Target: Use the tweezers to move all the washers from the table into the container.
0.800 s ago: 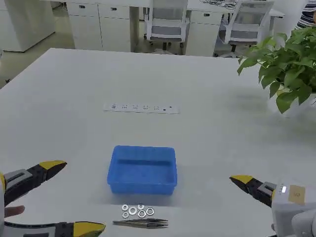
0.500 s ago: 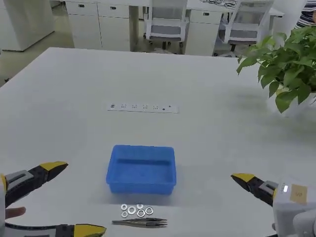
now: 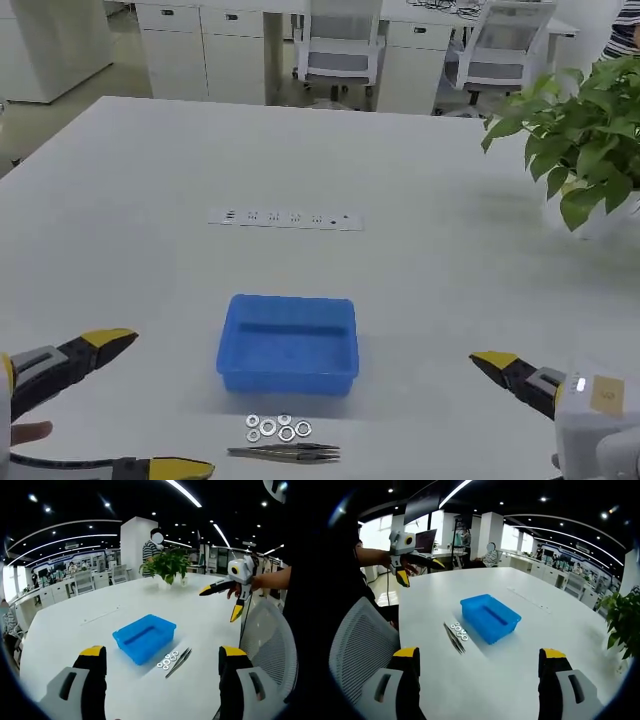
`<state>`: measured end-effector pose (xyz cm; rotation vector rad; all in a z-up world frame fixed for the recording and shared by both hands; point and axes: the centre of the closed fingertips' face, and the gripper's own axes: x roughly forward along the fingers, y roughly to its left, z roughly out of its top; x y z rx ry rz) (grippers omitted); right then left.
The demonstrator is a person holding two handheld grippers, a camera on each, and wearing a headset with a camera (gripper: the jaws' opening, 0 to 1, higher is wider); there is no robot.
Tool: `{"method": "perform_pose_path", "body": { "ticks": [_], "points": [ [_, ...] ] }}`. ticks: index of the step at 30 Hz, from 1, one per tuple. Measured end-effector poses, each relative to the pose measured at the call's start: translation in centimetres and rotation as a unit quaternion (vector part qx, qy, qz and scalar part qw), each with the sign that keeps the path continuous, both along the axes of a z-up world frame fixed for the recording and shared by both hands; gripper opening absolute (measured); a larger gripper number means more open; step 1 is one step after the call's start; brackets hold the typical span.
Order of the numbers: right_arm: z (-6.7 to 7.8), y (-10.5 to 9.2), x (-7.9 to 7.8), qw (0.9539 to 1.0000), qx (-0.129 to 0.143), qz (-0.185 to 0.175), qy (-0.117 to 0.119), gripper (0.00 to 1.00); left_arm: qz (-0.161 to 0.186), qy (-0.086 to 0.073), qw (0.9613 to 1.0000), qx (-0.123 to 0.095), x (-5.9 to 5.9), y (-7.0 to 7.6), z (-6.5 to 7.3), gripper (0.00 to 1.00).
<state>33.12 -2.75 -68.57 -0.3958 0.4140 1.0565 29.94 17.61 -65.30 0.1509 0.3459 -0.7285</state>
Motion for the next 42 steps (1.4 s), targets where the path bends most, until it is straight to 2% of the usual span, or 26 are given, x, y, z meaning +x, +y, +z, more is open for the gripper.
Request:
{"method": "perform_pose_path", "body": {
  "ticks": [42],
  "points": [
    [0.50, -0.28, 0.52, 1.0000, -0.002, 0.001, -0.009, 0.99, -0.002, 0.003, 1.0000, -0.002, 0.05, -0.24, -0.12, 0.98]
  ]
}}
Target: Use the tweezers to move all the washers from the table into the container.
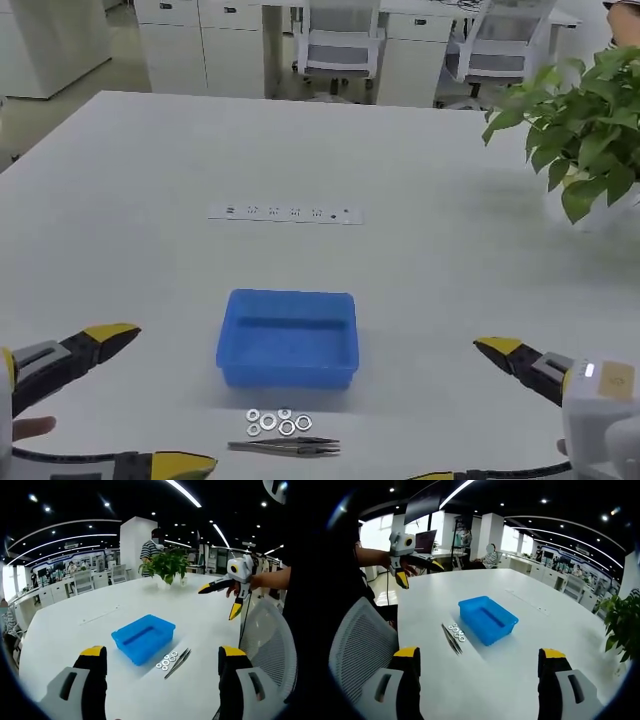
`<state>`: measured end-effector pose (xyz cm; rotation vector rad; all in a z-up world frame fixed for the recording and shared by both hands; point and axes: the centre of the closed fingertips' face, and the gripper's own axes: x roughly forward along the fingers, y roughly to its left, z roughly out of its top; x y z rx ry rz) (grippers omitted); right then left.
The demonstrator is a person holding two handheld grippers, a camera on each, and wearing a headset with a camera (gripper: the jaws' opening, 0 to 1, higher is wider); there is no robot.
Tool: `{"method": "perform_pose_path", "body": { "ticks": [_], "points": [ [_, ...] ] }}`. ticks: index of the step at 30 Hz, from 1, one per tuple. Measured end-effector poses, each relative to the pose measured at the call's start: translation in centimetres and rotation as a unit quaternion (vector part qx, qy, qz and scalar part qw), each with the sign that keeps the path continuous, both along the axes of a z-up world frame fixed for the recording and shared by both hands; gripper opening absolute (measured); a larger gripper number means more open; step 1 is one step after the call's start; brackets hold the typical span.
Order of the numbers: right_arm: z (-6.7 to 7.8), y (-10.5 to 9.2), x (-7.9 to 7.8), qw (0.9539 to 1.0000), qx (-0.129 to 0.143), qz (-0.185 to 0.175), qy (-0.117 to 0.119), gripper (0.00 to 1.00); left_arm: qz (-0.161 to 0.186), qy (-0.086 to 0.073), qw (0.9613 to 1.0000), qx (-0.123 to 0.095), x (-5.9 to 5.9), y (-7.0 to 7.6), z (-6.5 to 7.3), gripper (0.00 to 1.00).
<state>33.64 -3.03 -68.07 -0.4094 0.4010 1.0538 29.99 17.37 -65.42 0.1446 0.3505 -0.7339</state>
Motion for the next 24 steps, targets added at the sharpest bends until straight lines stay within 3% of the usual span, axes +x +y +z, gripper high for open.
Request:
{"method": "perform_pose_path", "body": {
  "ticks": [15, 24],
  "points": [
    [-0.05, 0.28, 0.15, 0.9999, -0.005, 0.011, -0.001, 0.96, -0.008, 0.001, 1.0000, 0.003, 0.22, -0.06, -0.12, 0.95],
    [-0.30, 0.92, -0.26, 0.9989, -0.015, 0.044, -0.001, 0.84, -0.031, 0.007, 0.9992, 0.024, 0.21, -0.10, -0.80, 0.87]
  ]
}}
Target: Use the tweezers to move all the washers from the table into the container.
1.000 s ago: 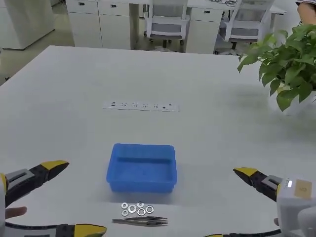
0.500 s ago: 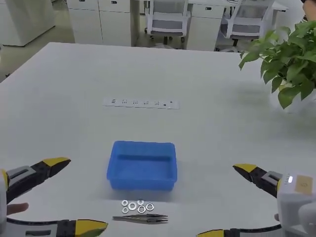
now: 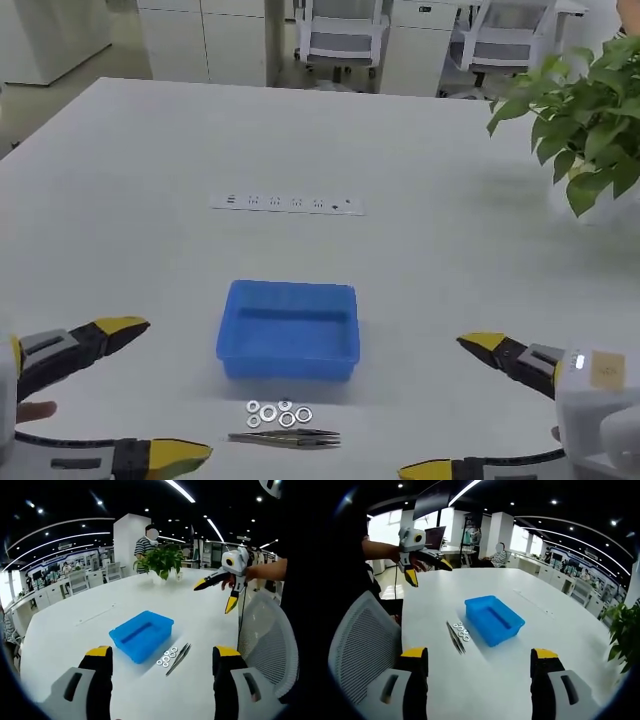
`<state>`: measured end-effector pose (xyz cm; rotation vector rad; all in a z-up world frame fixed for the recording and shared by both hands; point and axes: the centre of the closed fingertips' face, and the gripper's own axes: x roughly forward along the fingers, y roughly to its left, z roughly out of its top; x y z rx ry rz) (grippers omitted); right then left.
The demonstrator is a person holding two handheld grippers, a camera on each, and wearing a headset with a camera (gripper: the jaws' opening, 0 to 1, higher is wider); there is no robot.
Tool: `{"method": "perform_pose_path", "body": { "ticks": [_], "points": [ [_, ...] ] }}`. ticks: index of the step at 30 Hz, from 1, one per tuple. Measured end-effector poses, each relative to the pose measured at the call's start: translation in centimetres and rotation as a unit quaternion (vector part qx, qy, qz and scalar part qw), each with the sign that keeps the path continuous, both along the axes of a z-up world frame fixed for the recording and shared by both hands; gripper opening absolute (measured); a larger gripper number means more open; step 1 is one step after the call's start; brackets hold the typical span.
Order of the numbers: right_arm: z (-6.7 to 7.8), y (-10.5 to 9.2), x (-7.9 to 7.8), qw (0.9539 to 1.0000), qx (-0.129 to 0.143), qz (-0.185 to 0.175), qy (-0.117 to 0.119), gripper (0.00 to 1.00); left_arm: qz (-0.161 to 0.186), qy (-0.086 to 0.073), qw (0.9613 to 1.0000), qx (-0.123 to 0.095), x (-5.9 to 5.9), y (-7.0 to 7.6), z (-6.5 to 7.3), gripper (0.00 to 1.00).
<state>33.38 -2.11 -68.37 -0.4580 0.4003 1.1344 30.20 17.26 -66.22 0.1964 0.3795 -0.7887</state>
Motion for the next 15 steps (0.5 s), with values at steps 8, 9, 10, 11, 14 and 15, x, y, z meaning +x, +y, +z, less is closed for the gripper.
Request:
{"method": "perform_pose_path", "body": {
  "ticks": [8, 9, 10, 11, 14, 15],
  "points": [
    [-0.4, 0.7, 0.0, 0.9994, -0.011, 0.032, 0.000, 0.75, -0.039, 0.011, 0.9989, 0.022, -0.2, -0.8, -1.1, 0.74],
    [-0.5, 0.8, 0.0, 0.9992, -0.013, 0.037, 0.000, 0.74, -0.042, 0.013, 0.9988, 0.023, -0.2, -0.9, -1.2, 0.72],
    [-0.5, 0.9, 0.0, 0.9990, -0.015, 0.042, 0.000, 0.73, -0.046, 0.016, 0.9985, 0.025, -0.2, -1.0, -1.5, 0.71],
    [-0.6, 1.0, 0.0, 0.9987, -0.019, 0.047, 0.000, 0.72, -0.049, 0.017, 0.9983, 0.026, -0.2, -1.1, -1.6, 0.70],
    [-1.0, 1.4, -0.1, 0.9977, -0.028, 0.063, 0.000, 0.69, -0.060, 0.019, 0.9975, 0.033, -0.2, -1.2, -2.0, 0.65],
    [-1.1, 1.5, -0.1, 0.9972, -0.030, 0.068, 0.001, 0.67, -0.063, 0.020, 0.9972, 0.035, -0.2, -1.3, -2.1, 0.64]
  ]
}}
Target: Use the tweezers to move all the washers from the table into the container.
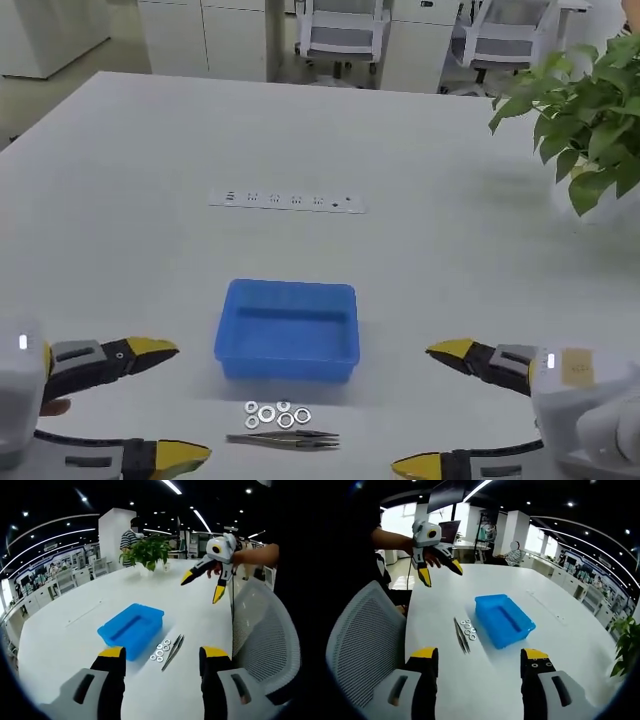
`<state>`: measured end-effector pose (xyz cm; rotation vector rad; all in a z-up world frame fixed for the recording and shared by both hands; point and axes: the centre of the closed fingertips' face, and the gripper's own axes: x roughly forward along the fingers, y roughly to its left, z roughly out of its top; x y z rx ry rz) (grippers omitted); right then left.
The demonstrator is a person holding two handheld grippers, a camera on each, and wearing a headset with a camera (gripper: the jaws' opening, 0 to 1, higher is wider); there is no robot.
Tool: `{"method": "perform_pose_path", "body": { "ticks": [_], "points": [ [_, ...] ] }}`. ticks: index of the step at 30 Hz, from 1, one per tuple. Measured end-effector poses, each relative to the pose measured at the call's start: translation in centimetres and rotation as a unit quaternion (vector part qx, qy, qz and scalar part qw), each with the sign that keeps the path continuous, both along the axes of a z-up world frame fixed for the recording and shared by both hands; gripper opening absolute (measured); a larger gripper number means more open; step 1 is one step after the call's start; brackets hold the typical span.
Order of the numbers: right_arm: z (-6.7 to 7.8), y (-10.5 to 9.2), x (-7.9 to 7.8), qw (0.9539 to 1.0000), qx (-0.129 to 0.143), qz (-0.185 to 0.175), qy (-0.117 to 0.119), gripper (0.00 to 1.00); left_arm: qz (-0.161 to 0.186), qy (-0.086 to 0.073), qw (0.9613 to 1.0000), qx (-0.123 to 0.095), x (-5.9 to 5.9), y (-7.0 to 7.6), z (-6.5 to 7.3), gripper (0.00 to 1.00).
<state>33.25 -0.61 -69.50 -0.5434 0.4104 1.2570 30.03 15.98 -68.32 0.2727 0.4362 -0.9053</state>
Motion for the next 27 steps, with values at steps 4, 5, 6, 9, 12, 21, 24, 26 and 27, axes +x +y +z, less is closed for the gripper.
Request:
{"method": "perform_pose_path", "body": {
  "ticks": [4, 5, 6, 9, 12, 21, 24, 26, 27],
  "points": [
    [-0.7, 0.4, -0.1, 0.9997, -0.015, 0.020, 0.002, 0.63, -0.017, 0.004, 0.9997, 0.016, 0.0, -0.2, -0.8, 0.60],
    [-0.8, 0.6, -0.1, 0.9995, -0.017, 0.025, 0.001, 0.62, -0.020, 0.005, 0.9997, 0.017, 0.0, -0.2, -0.9, 0.59],
    [-1.0, 0.7, -0.1, 0.9993, -0.022, 0.032, 0.000, 0.61, -0.023, 0.007, 0.9996, 0.018, 0.0, -0.3, -1.1, 0.58],
    [-1.6, 0.9, -0.2, 0.9984, -0.035, 0.045, 0.001, 0.58, -0.031, 0.011, 0.9992, 0.022, 0.1, -0.4, -1.6, 0.54],
    [-2.1, 1.4, -0.4, 0.9971, -0.044, 0.062, 0.001, 0.56, -0.042, 0.013, 0.9986, 0.027, 0.2, -0.7, -2.1, 0.51],
    [-3.4, 2.5, -0.6, 0.9929, -0.062, 0.101, 0.004, 0.48, -0.070, 0.026, 0.9961, 0.047, 0.5, -1.0, -3.6, 0.41],
    [-3.8, 2.7, -0.6, 0.9916, -0.066, 0.111, 0.004, 0.45, -0.077, 0.032, 0.9953, 0.050, 0.5, -1.1, -4.0, 0.37],
    [-4.1, 3.0, -0.5, 0.9907, -0.069, 0.117, 0.005, 0.44, -0.082, 0.037, 0.9945, 0.054, 0.5, -1.2, -4.3, 0.34],
    [-4.3, 3.1, -0.5, 0.9900, -0.072, 0.121, 0.005, 0.43, -0.086, 0.038, 0.9939, 0.058, 0.5, -1.2, -4.6, 0.33]
  ]
}}
